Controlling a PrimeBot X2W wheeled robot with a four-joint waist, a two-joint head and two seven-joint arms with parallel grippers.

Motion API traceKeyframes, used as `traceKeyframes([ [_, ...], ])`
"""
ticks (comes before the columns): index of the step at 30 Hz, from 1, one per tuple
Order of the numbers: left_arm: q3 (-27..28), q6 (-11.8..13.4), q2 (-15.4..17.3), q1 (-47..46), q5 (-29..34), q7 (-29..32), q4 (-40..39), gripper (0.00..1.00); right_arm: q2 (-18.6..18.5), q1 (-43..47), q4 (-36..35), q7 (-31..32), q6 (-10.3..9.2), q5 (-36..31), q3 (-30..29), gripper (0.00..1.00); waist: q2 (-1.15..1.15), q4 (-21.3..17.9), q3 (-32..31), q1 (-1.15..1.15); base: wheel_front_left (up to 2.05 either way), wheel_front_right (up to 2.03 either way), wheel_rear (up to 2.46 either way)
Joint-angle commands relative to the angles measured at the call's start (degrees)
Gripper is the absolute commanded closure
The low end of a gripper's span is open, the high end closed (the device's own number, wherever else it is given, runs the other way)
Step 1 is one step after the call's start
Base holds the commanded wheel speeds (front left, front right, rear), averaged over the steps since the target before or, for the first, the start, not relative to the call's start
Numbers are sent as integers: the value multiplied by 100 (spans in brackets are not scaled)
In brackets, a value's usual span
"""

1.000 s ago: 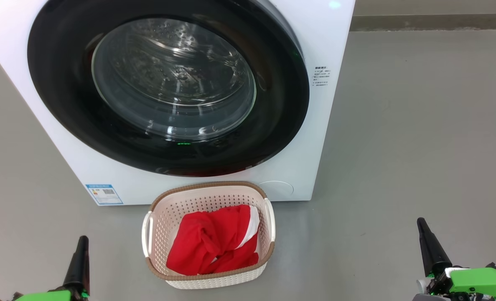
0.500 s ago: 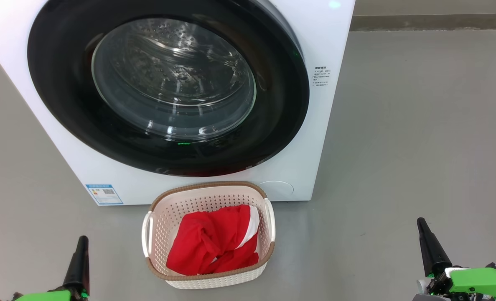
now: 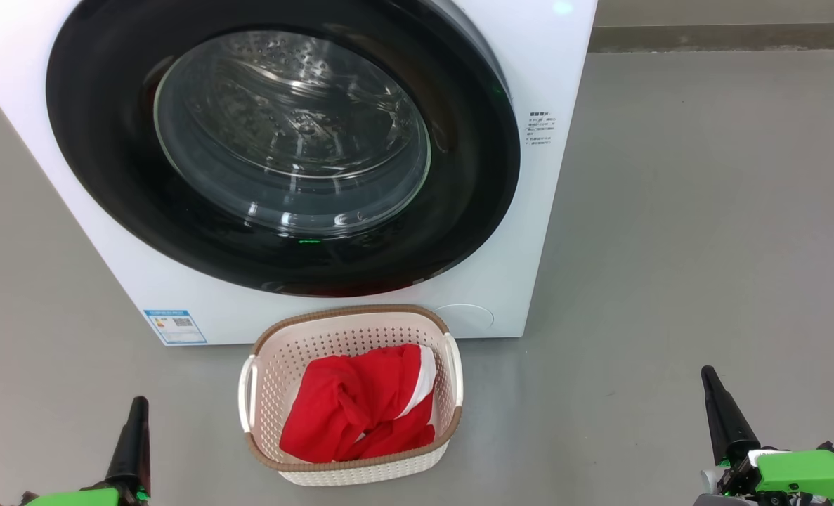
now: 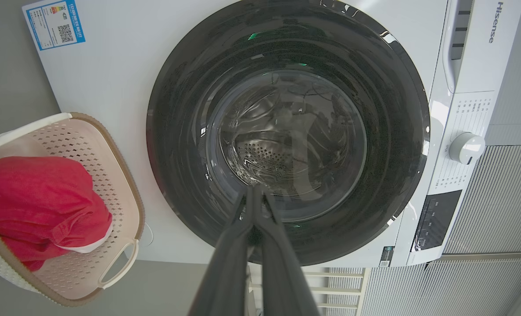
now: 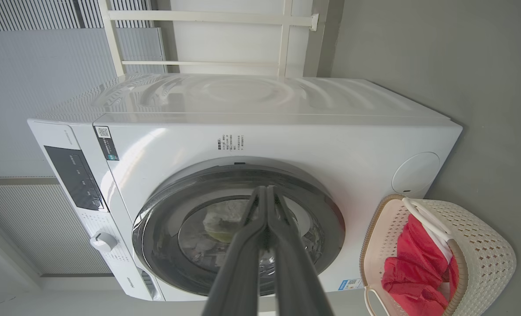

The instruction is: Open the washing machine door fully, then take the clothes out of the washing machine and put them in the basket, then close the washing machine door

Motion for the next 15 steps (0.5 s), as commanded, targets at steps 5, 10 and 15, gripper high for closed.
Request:
traceKeyframes([
  [5,199,-19,82,-217,1,39,-150,100,-22,-262,-173,47,9,25,126,100,0,0,0,0,0,0,0],
  [10,200,-19,81,-217,2,40,-150,100,-22,-263,-173,48,9,25,126,100,0,0,0,0,0,0,0],
  [15,201,-19,81,-217,3,40,-150,100,-21,-263,-173,48,9,25,126,100,0,0,0,0,0,0,0],
])
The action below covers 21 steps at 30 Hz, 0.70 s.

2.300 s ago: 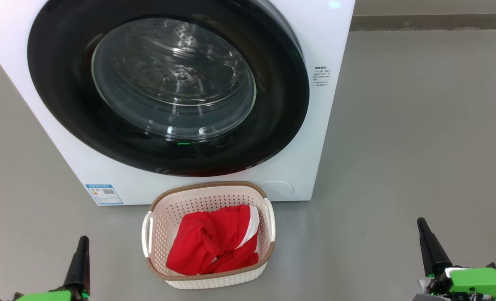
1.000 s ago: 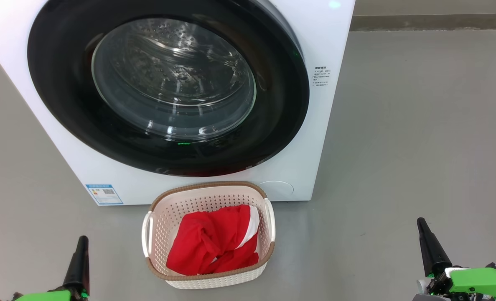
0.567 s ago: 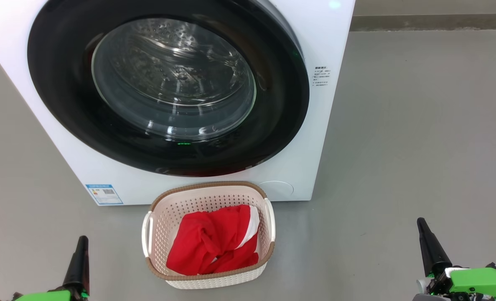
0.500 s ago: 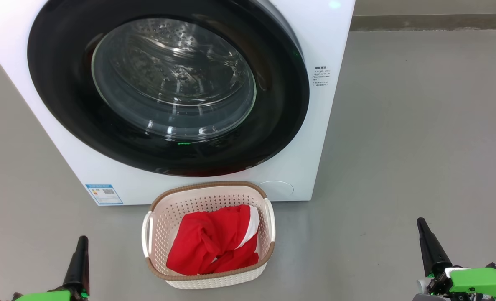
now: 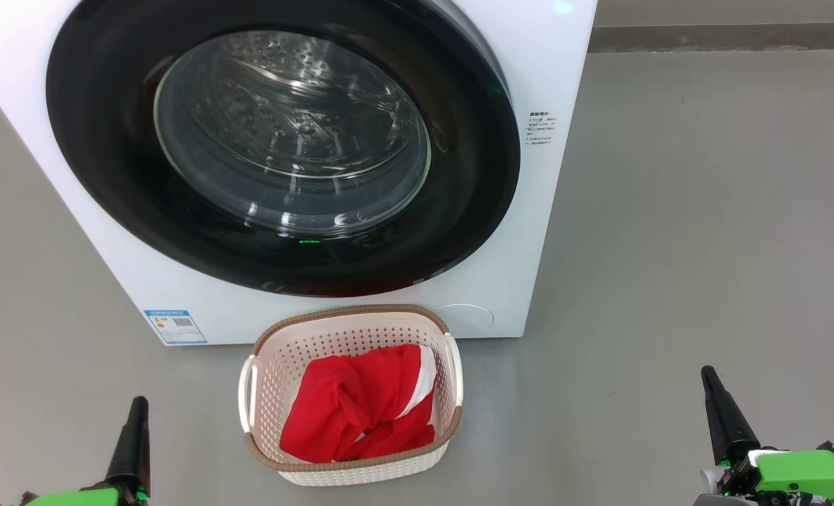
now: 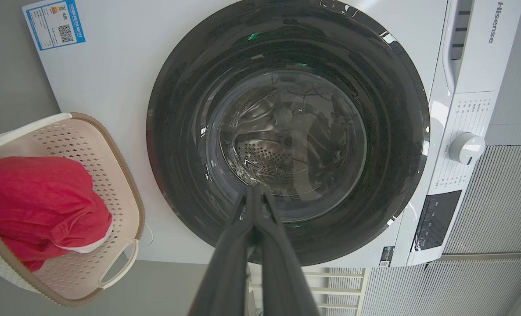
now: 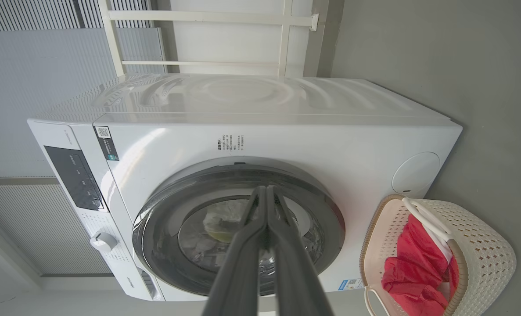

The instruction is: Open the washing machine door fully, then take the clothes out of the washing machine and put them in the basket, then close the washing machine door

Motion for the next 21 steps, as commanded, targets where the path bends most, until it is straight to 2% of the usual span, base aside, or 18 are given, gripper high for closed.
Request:
traceKeyframes([
  [1,199,-19,81,-217,2,40,-150,100,-21,-263,-172,48,9,25,127,100,0,0,0,0,0,0,0],
  [21,202,-19,79,-217,4,43,-150,100,-21,-263,-172,48,9,24,126,100,0,0,0,0,0,0,0],
])
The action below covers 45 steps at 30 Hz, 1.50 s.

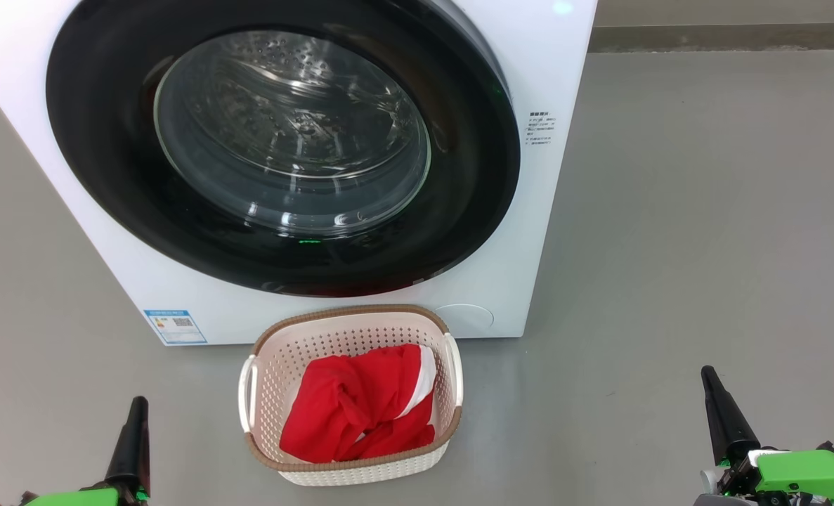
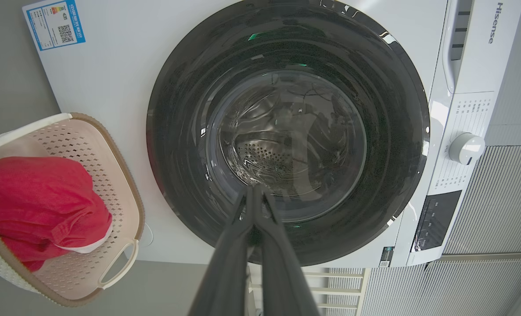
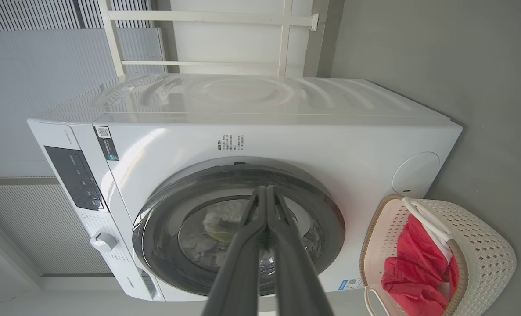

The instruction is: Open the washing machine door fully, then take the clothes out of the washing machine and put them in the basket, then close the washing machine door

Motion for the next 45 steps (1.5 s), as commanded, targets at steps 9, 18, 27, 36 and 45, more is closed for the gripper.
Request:
traceKeyframes([
  [9,198,-19,79,-217,5,42,-150,100,-22,-263,-172,48,9,24,126,100,0,0,0,0,0,0,0],
  [18,199,-19,79,-217,5,43,-150,100,-22,-263,-172,48,9,24,126,100,0,0,0,0,0,0,0],
  [27,200,-19,78,-217,6,43,-150,100,-22,-263,-172,49,9,24,126,100,0,0,0,0,0,0,0],
  [36,201,-19,78,-218,6,44,-150,100,-22,-263,-172,49,9,24,126,100,0,0,0,0,0,0,0],
  [45,201,-19,77,-218,7,44,-150,100,-22,-263,-172,49,9,24,126,100,0,0,0,0,0,0,0],
])
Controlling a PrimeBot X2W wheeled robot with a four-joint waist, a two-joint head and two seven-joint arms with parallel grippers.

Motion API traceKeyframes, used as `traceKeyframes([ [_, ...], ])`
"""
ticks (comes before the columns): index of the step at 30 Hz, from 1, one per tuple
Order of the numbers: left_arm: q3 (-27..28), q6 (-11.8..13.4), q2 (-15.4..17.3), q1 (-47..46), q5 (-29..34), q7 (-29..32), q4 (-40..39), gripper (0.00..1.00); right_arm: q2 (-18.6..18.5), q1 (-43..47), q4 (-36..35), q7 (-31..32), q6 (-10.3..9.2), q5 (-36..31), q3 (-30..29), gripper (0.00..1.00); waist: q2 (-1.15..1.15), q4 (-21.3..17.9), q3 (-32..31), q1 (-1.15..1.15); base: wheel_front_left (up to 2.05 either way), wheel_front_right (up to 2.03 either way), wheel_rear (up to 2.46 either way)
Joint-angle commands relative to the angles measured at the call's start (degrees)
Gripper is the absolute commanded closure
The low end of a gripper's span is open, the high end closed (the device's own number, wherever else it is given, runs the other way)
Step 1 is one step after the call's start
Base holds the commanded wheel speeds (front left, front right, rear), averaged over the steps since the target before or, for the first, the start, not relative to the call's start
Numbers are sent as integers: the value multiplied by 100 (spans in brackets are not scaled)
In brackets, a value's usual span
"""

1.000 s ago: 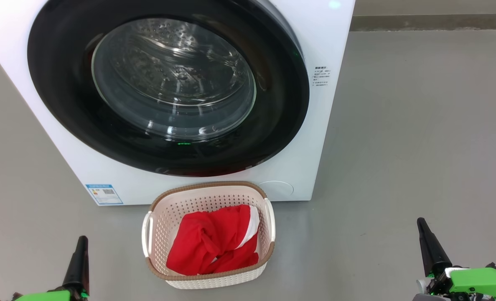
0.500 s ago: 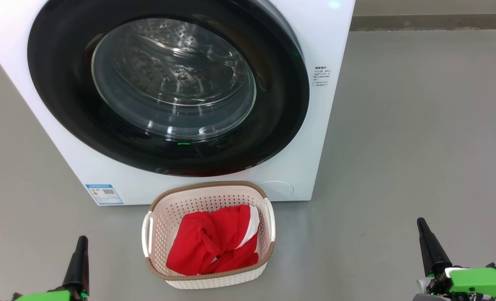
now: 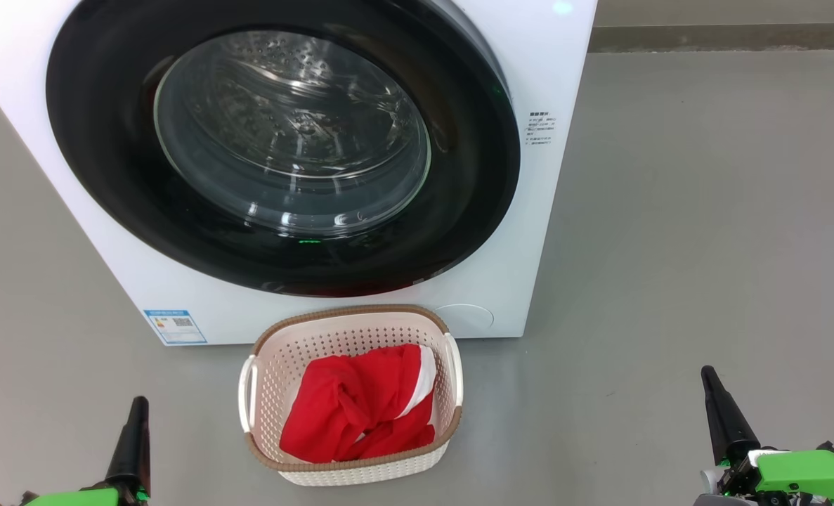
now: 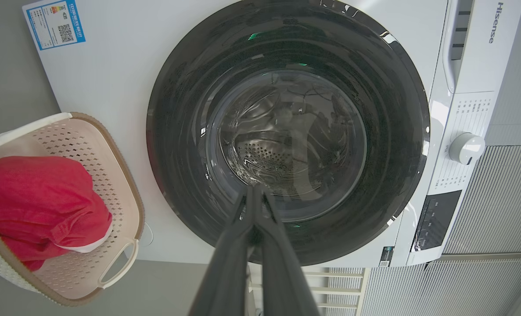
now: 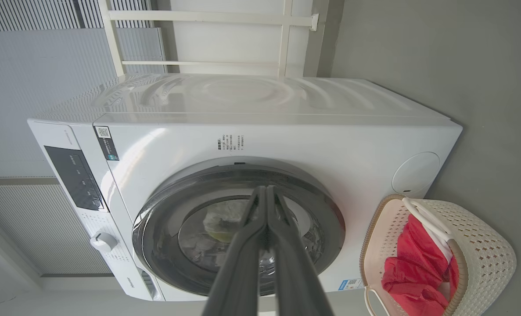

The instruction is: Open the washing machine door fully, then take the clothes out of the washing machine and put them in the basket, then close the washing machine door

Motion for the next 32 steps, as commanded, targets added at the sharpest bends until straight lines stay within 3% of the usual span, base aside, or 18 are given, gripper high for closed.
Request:
traceKeyframes([
  [1,196,-19,80,-218,7,35,-150,100,-22,-263,-172,49,9,24,126,100,0,0,0,0,0,0,0],
  [32,197,-19,79,-218,8,36,-150,100,-21,-263,-172,49,9,24,126,100,0,0,0,0,0,0,0],
])
